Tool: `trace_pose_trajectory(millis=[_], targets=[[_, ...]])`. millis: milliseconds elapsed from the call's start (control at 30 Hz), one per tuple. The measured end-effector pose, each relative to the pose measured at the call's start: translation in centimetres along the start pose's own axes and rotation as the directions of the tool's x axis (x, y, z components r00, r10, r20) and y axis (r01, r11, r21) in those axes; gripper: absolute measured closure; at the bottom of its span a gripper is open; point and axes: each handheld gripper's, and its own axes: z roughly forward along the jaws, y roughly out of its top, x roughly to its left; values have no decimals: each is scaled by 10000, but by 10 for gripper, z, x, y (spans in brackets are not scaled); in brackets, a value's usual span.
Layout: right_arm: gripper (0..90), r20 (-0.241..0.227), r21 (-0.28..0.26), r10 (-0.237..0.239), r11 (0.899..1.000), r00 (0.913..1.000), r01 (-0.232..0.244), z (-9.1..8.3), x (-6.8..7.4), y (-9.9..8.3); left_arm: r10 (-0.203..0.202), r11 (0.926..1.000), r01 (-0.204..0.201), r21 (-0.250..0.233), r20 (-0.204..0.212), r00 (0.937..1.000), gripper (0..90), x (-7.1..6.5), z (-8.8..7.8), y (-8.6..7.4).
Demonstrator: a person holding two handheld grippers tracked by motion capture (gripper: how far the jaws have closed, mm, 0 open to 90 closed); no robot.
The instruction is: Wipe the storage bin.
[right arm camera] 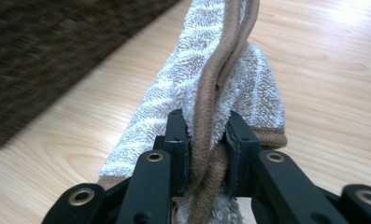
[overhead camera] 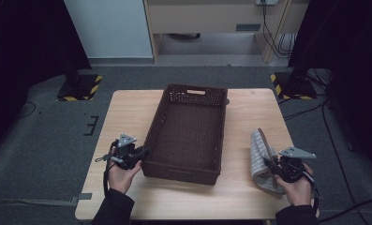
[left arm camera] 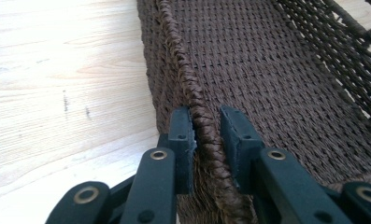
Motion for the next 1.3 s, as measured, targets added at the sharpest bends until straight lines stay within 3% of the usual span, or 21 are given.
trace_pose_trajectory(millis=[233,367,500,700,800,933,1067,1300], targets=[[709,299,801,-106,9968,9995,82,18,-6,-12,-109,9999,109,-54,-68,9999,761,14,-5,-2],[638,438,889,-18,9960,9990,-21,26,-10,-18,-137,9998,136,-118,-104,9999,768,19,-7,-3],[523,587,503,105,9986,9982,-135,24,-11,-16,-233,9996,232,-173,-96,9997,777,22,-7,-3],[450,560,-959,217,9953,9982,-162,5,-7,4,-286,9994,287,-174,54,9996,793,24,-7,-2],[449,230,-1519,278,9881,9993,-240,0,-1,18,-300,9993,305,-200,249,9992,795,27,-6,-2],[445,-376,-1818,48,9833,9993,-116,5,14,36,-224,9994,233,-237,366,9991,800,31,-3,0],[442,-953,-2082,-83,9780,9954,-118,19,31,59,-137,9996,145,-237,339,9993,805,32,0,3],[441,-1472,-2157,-480,9763,9879,153,44,66,93,129,9998,-128,-156,118,9998,807,30,3,6]])
